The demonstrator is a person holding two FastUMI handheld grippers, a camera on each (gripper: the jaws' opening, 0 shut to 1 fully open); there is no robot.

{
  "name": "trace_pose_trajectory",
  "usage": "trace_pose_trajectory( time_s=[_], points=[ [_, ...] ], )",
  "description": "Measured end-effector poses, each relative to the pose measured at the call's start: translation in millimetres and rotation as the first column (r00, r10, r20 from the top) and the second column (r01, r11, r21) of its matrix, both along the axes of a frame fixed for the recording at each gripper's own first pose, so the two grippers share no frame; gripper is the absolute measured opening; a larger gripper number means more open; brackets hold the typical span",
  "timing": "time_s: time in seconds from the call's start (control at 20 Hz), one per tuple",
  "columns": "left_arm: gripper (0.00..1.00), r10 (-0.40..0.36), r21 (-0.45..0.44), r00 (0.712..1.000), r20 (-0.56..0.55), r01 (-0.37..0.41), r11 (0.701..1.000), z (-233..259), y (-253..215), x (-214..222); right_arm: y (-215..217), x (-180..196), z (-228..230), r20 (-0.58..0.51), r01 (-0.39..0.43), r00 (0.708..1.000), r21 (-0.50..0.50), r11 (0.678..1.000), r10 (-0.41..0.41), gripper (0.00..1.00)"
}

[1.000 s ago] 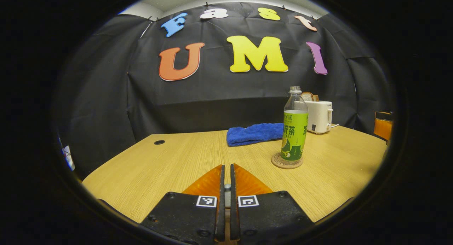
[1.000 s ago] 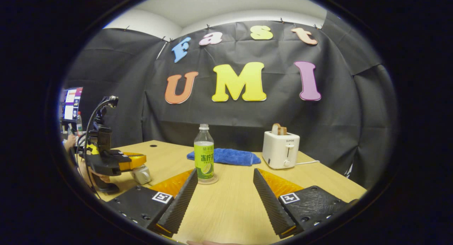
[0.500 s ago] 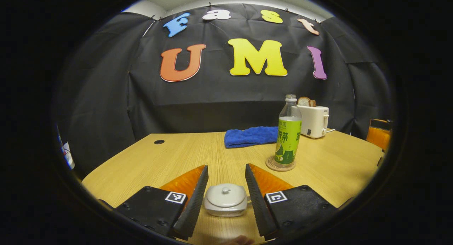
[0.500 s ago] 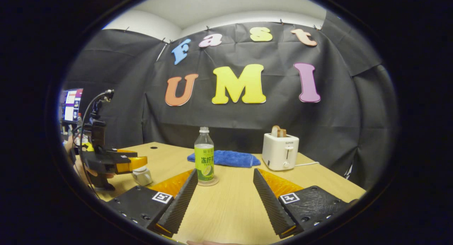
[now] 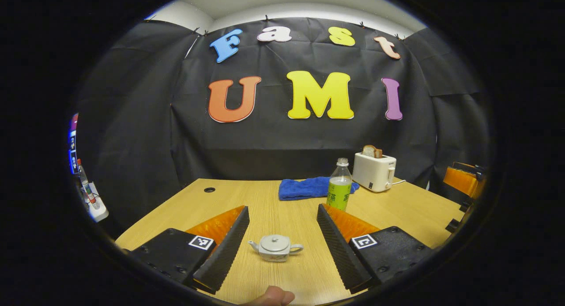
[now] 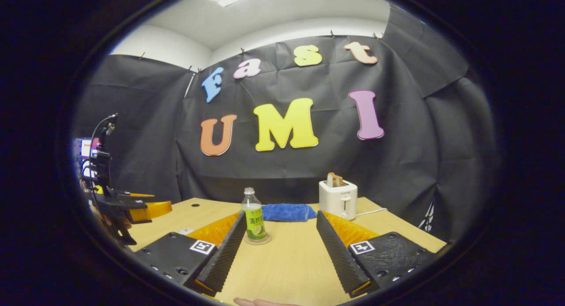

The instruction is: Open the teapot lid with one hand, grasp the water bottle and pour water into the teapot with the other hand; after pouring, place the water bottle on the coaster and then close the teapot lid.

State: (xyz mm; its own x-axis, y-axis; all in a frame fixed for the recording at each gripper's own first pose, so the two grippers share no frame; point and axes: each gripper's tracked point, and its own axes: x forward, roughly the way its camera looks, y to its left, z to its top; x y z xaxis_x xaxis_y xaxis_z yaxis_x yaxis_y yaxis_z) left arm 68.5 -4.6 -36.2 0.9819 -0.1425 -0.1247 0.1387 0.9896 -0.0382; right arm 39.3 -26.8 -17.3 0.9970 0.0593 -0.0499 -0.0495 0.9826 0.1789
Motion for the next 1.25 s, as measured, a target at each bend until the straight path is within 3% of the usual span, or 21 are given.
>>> trace_pose_trajectory(
  time_s=[0.25,0.35,0.45,0.75,1.25],
  points=[
    [0.97,0.02,-0.021,1.0,-0.019,-0.02,1.0,4,-6,-41,-23,-27,3,-0.043,0.12,0.992,-0.043,0.992,-0.122,0.93],
    [0.97,-0.048,-0.042,0.999,-0.008,0.048,0.998,6,-27,-53,-21,-36,0,-0.061,0.134,0.989,-0.072,0.988,-0.138,0.95],
    [0.98,-0.049,0.007,0.999,-0.008,0.049,0.999,7,-23,-62,-11,-42,-3,-0.069,0.111,0.991,-0.095,0.989,-0.118,0.95],
    [0.98,0.07,0.084,0.996,0.056,-0.074,0.994,21,5,-70,13,-50,3,-0.041,0.068,0.996,-0.14,0.988,-0.074,0.96],
    [0.98,0.049,0.067,0.996,0.073,-0.054,0.996,21,-2,-69,10,-41,-9,-0.086,0.046,0.995,-0.126,0.991,-0.057,0.95]
  ],
)
